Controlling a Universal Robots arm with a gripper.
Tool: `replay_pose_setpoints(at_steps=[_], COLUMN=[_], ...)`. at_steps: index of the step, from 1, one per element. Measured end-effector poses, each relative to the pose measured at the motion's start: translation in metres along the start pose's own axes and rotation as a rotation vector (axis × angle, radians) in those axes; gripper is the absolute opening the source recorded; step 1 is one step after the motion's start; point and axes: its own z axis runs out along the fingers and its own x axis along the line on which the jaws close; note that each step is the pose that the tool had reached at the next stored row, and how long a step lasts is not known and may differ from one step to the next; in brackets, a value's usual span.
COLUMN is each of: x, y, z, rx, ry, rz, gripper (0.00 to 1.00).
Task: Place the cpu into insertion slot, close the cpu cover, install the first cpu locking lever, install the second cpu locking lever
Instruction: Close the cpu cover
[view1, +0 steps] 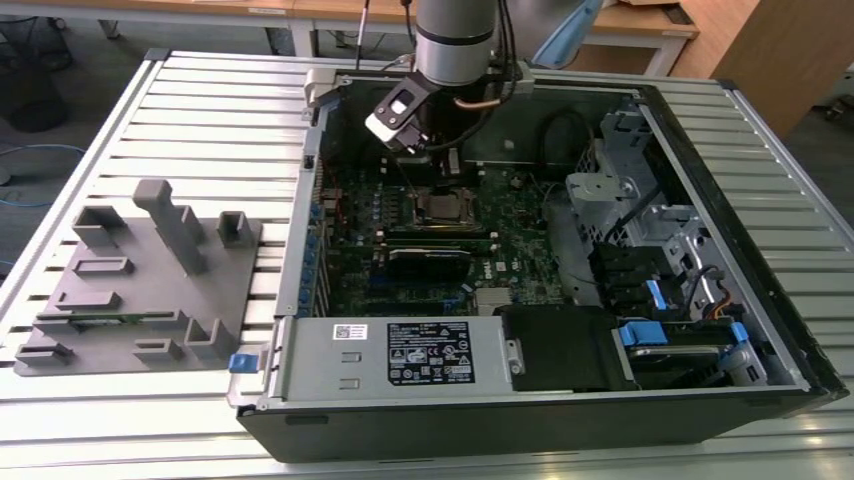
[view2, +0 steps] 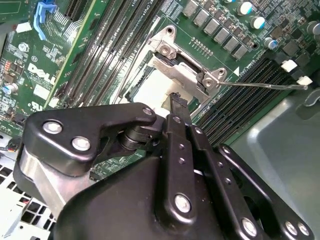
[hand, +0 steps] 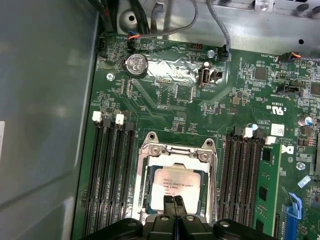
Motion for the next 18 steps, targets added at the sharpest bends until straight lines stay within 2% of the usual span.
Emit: replay_pose_setpoints(at_steps=[3,5,16,18], x=[0.0000,0.0000,0.0000,0.0001], y=[0.0000,0.0000,0.0000,0.0000], z=[0.0000,0.0001,0.0006,0.0006], rx=[-0.0003,-0.0011,-0.0090,-0.0094], ry=[0.0004,0.0012,0.0102,0.0106], rz=[-0.006,-0.027,-0.224,-0.232], gripper=[0.10,0.10,0.10,0.10])
